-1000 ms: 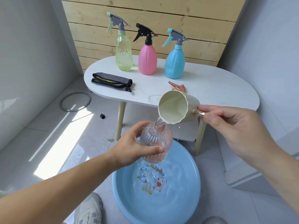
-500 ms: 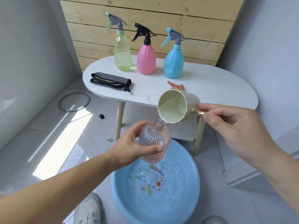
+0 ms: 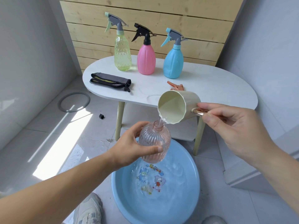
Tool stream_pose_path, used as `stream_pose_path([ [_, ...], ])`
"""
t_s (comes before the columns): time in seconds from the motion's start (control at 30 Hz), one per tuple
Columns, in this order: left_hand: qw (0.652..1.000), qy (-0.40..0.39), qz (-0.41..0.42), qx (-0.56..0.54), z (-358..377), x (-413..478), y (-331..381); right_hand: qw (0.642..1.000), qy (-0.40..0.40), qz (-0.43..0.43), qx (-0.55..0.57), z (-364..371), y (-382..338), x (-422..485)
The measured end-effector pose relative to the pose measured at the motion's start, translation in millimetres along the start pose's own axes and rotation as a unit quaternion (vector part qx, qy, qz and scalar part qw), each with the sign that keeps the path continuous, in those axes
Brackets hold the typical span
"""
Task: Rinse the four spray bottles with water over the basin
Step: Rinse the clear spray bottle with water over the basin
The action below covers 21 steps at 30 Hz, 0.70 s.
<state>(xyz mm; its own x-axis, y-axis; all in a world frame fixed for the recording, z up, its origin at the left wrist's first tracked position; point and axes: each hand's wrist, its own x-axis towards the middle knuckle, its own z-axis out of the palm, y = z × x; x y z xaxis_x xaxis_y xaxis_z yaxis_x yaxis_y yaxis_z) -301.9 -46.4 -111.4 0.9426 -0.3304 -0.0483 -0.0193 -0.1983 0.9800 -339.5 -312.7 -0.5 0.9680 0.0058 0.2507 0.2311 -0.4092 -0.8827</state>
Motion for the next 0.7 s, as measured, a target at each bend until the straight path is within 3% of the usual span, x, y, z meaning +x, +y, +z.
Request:
stream_pose_path([
  [0.7,1.000,0.006,-0.010,0.020,1.3,-0.1,-4.2,1.000,0.000,-0.026,-0.006,2.9,4.9,-0.2],
])
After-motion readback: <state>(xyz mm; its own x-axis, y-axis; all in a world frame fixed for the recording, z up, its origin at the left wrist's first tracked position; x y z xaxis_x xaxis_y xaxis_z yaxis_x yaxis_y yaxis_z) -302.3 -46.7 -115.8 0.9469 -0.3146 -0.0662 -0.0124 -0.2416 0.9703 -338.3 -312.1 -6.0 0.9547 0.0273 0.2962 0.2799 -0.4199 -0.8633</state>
